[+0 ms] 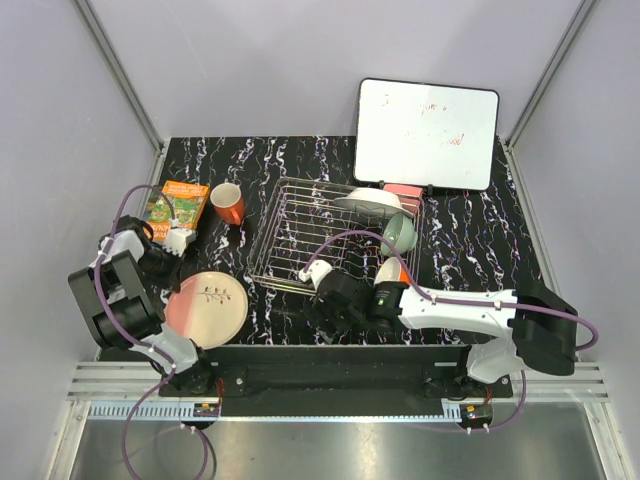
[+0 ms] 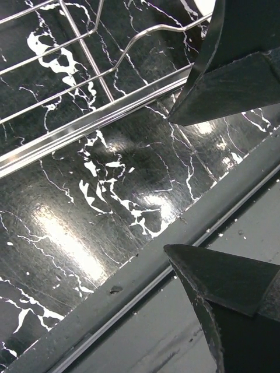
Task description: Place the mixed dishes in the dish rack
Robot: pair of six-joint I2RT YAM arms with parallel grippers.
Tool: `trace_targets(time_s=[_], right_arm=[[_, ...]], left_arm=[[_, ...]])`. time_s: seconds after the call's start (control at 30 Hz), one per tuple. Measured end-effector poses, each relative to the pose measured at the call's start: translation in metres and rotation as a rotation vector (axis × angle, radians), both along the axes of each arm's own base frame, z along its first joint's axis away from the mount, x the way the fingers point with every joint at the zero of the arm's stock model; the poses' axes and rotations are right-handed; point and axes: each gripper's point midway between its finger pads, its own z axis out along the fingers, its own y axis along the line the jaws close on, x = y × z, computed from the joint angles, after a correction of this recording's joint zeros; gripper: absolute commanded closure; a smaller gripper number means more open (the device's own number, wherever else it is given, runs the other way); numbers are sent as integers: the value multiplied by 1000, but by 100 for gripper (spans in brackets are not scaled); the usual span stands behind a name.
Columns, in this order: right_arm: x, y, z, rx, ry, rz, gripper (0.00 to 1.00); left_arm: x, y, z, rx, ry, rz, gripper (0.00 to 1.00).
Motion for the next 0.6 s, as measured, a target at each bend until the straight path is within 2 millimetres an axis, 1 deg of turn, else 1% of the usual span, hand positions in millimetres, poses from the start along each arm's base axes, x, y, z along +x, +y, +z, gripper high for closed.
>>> trace_targets(time_s=[0.13,0.23,0.33,0.43,0.5,0.6], right_arm=[[3,2,-3,-12,-20,17,10],[9,11,-5,-26,-39,39,8],[17,27,-7,-32,-61,64,7],[24,43,-4,-29,-85,90,7],[31,57,2,-13,-108,110,6],[37,72,11,11,-135,134,6]], left_arm=[[0,1,1,8,-7,-8,100],[-2,1,1,20,-13,-16,100],[-7,1,2,30,-9,-22,100],[-13,-2,8,30,-2,-30,100],[-16,-4,15,36,-13,-38,100],[-19,-5,27,49,-38,-49,100]])
